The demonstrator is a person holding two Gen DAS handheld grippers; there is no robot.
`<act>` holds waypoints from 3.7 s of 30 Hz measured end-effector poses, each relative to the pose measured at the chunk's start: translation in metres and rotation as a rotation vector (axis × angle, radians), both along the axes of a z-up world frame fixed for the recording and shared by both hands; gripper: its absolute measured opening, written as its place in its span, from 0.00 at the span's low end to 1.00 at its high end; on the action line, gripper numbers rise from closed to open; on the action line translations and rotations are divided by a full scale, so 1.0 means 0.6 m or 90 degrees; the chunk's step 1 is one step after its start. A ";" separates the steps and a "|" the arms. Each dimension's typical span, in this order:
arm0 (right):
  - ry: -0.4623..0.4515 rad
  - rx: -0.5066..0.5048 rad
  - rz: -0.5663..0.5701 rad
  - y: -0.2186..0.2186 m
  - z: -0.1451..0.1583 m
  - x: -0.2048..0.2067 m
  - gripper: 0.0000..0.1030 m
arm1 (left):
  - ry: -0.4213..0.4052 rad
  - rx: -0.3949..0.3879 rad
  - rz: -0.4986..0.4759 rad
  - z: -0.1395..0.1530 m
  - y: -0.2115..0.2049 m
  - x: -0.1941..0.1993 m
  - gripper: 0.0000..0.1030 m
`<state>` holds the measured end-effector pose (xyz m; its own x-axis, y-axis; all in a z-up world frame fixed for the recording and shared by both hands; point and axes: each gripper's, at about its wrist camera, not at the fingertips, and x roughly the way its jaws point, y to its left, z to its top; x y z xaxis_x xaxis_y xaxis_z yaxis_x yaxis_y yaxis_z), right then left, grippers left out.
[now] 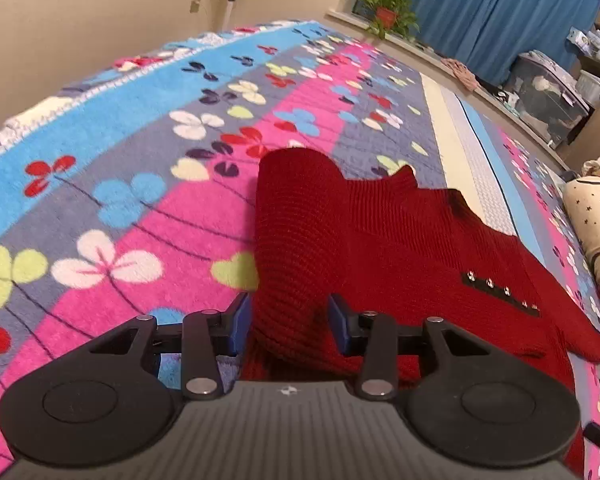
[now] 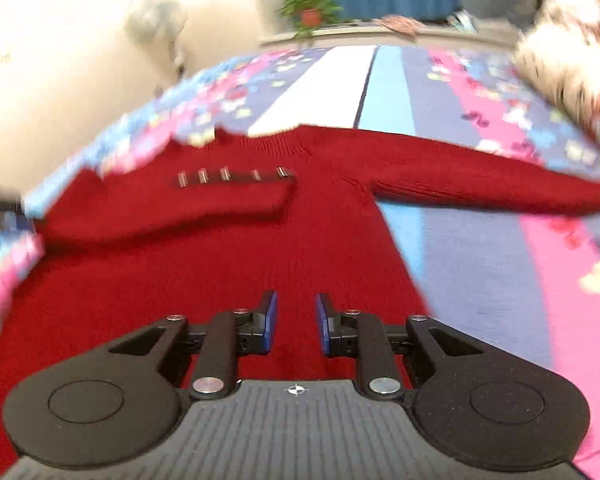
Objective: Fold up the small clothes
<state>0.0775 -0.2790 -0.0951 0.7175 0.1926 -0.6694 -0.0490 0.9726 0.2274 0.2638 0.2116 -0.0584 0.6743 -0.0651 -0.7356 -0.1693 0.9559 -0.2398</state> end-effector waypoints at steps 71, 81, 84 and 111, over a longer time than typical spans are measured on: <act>-0.030 0.249 -0.507 -0.441 -0.115 0.148 0.59 | 0.049 0.175 -0.072 -0.052 -0.108 0.044 0.62; -0.016 0.141 -0.534 -0.443 -0.078 0.239 0.12 | 0.050 0.170 -0.081 -0.054 -0.108 0.051 0.62; -0.068 -0.037 -0.466 -0.355 -0.019 0.276 0.11 | 0.050 0.161 -0.076 -0.051 -0.105 0.053 0.62; 0.057 -0.131 0.065 -0.077 -0.005 -0.028 0.37 | 0.041 0.063 -0.061 -0.051 -0.080 0.045 0.63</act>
